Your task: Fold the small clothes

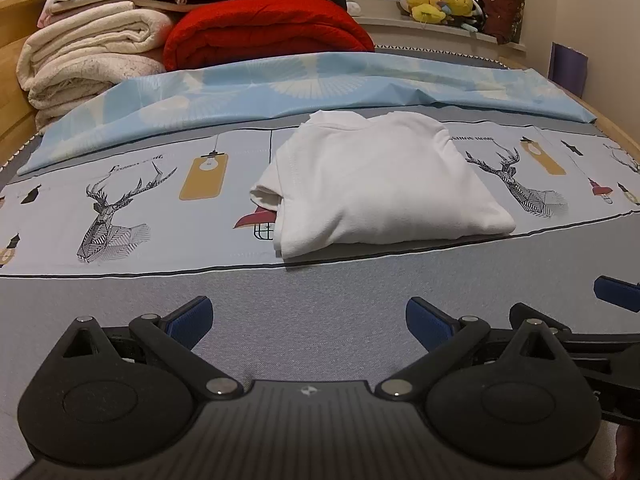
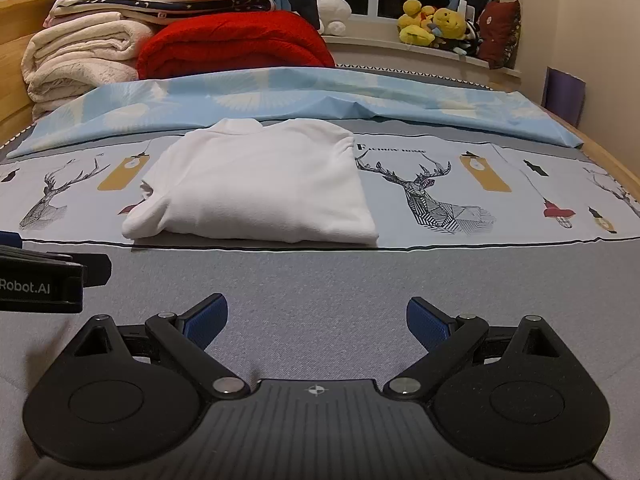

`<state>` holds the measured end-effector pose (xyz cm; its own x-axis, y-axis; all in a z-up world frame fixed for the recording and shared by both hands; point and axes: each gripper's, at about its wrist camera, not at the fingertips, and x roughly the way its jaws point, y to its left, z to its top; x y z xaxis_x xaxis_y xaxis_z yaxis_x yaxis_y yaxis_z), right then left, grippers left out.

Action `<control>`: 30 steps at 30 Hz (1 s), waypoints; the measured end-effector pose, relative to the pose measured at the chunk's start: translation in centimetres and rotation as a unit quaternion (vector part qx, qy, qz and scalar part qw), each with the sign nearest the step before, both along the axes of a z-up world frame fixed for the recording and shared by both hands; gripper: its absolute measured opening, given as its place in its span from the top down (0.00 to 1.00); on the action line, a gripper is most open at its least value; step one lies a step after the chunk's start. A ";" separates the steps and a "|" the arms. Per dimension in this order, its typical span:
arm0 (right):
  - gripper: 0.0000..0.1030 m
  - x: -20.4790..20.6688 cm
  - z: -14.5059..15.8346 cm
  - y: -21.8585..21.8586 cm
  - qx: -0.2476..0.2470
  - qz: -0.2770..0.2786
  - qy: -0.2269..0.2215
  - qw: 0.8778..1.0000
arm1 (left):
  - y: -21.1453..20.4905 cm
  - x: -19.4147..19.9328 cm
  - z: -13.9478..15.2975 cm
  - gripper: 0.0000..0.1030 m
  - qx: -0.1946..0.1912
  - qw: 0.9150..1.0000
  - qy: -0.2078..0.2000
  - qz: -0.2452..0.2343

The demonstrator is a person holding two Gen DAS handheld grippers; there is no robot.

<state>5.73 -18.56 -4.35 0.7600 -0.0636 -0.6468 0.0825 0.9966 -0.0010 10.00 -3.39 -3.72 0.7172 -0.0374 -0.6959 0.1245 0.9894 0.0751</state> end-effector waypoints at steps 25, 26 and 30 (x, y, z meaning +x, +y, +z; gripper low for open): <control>0.07 0.0 -0.2 0.2 -0.003 0.008 0.004 1.000 | 0.1 -0.1 0.0 0.00 0.007 1.000 -0.003 0.000; 0.07 0.0 -0.2 0.2 -0.003 0.008 0.004 1.000 | 0.1 -0.1 0.0 0.00 0.008 1.000 -0.003 0.000; 0.07 0.0 -0.2 0.2 0.001 0.007 0.003 1.000 | 0.1 0.0 0.0 0.00 0.009 1.000 -0.003 0.001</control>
<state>5.69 -18.38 -4.56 0.7572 -0.0519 -0.6511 0.0680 0.9977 -0.0004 9.97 -3.27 -3.68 0.7213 -0.0240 -0.6922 0.1219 0.9882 0.0928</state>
